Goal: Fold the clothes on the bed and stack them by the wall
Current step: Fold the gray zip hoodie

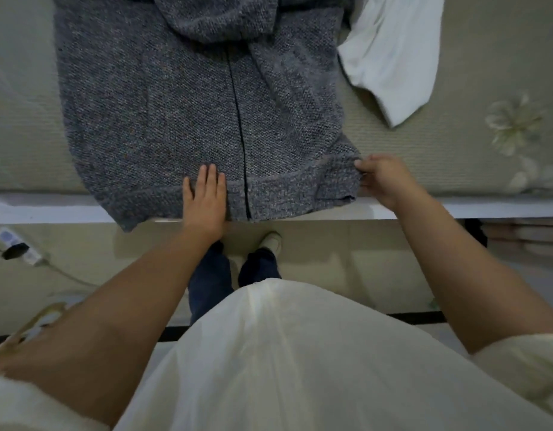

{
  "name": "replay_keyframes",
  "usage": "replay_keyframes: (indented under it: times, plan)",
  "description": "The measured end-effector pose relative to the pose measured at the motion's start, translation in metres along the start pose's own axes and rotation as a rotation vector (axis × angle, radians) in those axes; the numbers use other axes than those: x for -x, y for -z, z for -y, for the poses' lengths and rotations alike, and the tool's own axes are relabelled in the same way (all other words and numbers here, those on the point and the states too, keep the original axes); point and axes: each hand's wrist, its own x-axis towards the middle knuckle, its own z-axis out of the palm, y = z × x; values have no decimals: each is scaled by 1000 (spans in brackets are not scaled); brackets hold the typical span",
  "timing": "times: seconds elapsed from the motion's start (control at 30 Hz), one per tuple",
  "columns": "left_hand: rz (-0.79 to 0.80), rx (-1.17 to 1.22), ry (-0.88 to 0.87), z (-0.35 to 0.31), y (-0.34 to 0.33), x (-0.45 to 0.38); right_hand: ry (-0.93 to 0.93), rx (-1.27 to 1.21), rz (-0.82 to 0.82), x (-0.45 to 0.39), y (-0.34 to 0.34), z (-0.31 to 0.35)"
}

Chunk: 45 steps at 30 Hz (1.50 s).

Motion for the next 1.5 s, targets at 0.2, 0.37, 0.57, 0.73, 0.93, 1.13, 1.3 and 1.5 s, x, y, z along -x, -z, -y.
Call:
replay_keyframes:
  times: [0.2, 0.37, 0.57, 0.73, 0.93, 1.13, 1.3, 1.5]
  plan:
    - [-93, 83, 48, -3, -4, 9, 36, -214, 96, 17, 4, 14]
    - [-220, 231, -19, 25, -6, 12, -43, -222, -70, 3, 6, 13]
    - [-532, 335, -188, 71, -4, 37, -11, -186, -173, 6, 10, -17]
    - [-510, 220, -267, 87, 6, 62, -71, -15, -272, 17, 12, -55]
    - [-615, 191, -356, 98, 29, 75, -58, 58, -308, 26, -4, -42]
    - [-718, 128, -297, 126, 81, 76, 25, -405, -364, 38, -10, 36]
    - [-722, 124, -205, 138, 155, 65, 245, -163, -400, 41, -30, 106]
    - [-854, 103, -160, 153, 249, 14, 778, 556, -500, 33, -40, 174]
